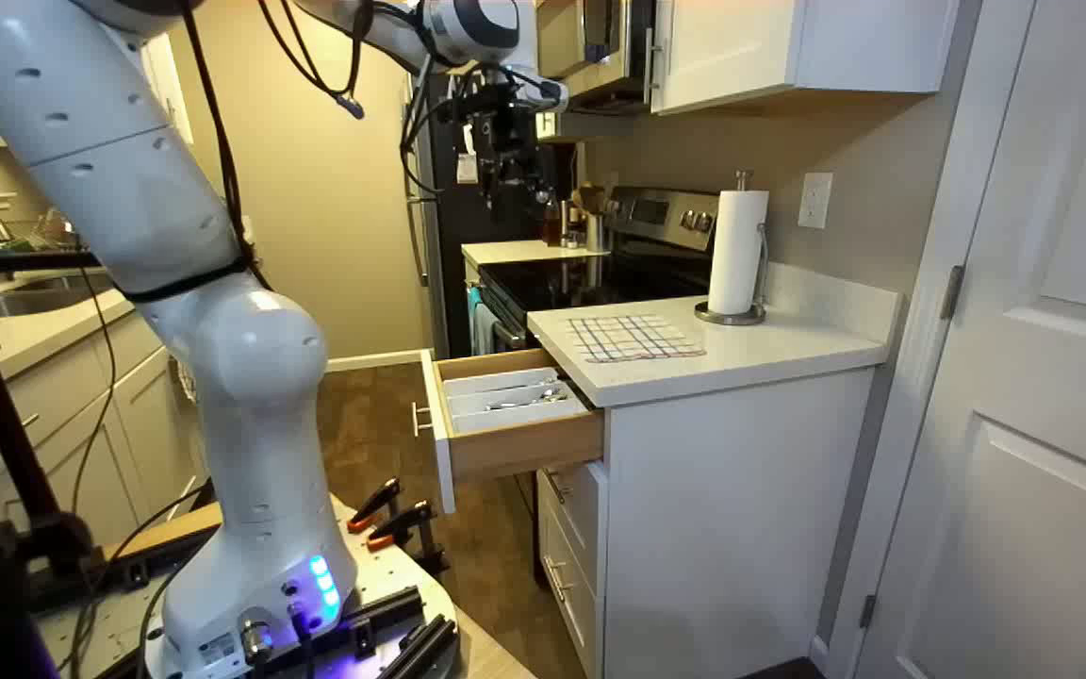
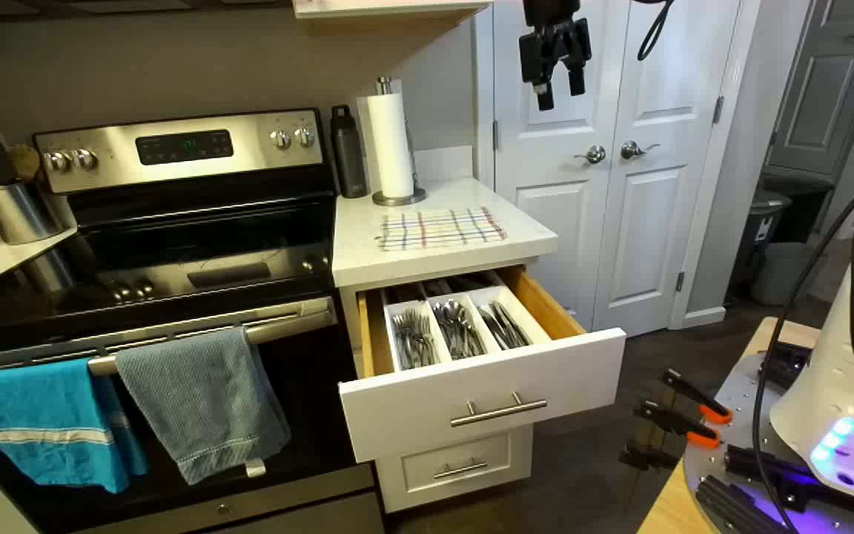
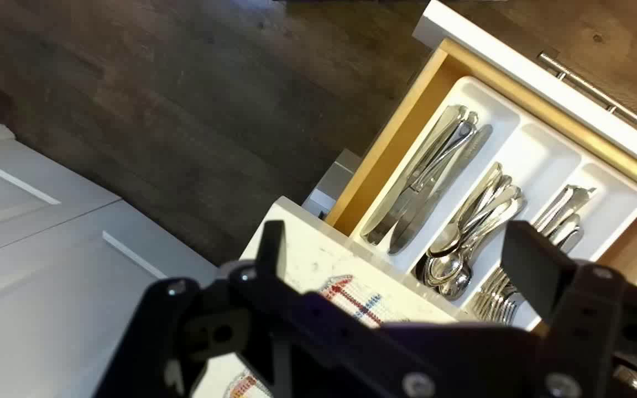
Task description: Close the open drawer
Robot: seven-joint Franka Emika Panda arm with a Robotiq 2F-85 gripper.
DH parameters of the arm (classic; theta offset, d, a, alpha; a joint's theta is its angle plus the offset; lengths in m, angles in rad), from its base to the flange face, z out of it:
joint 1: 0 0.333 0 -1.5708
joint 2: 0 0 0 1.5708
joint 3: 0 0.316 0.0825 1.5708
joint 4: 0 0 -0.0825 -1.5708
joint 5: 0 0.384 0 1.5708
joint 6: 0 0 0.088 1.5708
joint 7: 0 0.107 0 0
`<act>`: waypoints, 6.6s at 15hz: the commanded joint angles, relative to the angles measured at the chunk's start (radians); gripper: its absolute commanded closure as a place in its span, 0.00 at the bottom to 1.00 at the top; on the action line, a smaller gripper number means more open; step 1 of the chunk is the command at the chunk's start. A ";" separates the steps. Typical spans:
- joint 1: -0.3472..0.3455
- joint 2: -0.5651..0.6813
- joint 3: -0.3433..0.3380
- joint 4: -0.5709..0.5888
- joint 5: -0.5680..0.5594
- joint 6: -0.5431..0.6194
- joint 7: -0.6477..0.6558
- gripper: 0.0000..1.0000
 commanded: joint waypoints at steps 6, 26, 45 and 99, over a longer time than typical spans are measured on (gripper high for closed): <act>0.013 0.007 -0.012 0.008 0.000 -0.012 -0.007 0.00; 0.321 0.507 0.232 0.020 -0.005 0.435 -0.089 0.00; 0.350 0.696 0.206 0.063 -0.019 0.517 -0.084 0.00; 0.102 0.750 0.157 0.116 0.179 0.522 -0.508 0.00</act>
